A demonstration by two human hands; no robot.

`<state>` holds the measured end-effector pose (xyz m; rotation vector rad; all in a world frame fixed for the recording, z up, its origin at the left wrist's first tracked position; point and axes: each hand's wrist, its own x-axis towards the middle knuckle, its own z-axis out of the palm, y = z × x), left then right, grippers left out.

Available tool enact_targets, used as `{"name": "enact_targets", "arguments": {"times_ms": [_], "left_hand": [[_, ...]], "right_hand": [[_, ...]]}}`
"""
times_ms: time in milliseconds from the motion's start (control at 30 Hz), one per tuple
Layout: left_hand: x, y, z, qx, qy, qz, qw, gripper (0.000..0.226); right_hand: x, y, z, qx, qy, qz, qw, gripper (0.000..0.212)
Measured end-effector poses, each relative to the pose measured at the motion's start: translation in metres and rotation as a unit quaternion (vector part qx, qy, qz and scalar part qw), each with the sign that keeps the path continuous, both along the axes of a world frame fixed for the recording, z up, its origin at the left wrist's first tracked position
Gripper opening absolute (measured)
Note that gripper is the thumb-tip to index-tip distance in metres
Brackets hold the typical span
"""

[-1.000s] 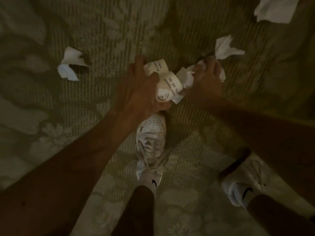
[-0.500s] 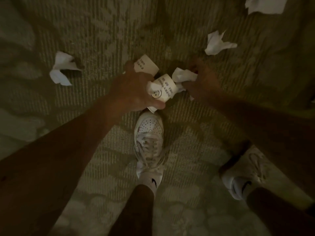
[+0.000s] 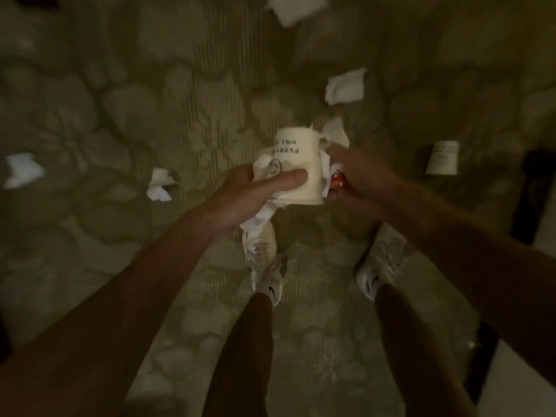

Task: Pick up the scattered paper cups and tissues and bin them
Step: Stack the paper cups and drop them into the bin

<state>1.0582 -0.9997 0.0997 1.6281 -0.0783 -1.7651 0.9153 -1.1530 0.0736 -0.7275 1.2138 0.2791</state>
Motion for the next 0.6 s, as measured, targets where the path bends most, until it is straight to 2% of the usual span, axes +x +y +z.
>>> {"name": "enact_targets", "arguments": {"times_ms": [67,167,233,333,433,600], "left_hand": [[0.016,-0.018,0.079,-0.015,-0.004,-0.018,1.000,0.054],[0.047,-0.050,0.214,-0.054,-0.011,-0.027,0.998,0.030],[0.065,-0.070,0.305,-0.083,-0.030,-0.028,0.996,0.024],[0.082,-0.095,0.430,-0.162,-0.043,-0.039,0.985,0.035],[0.089,-0.110,0.535,-0.235,-0.026,-0.050,0.970,0.057],[0.080,-0.125,0.647,-0.328,0.054,-0.059,0.941,0.069]], "right_hand": [[0.013,-0.010,0.087,-0.013,-0.006,-0.016,1.000,0.035],[0.040,-0.031,0.233,-0.061,-0.037,-0.021,0.997,0.028],[0.057,-0.047,0.332,-0.110,-0.050,-0.023,0.992,0.024],[0.071,-0.068,0.462,-0.196,-0.066,-0.011,0.978,0.021],[0.074,-0.079,0.573,-0.306,-0.100,-0.024,0.947,0.020],[0.062,-0.080,0.689,-0.444,-0.135,-0.060,0.884,0.018]]}}
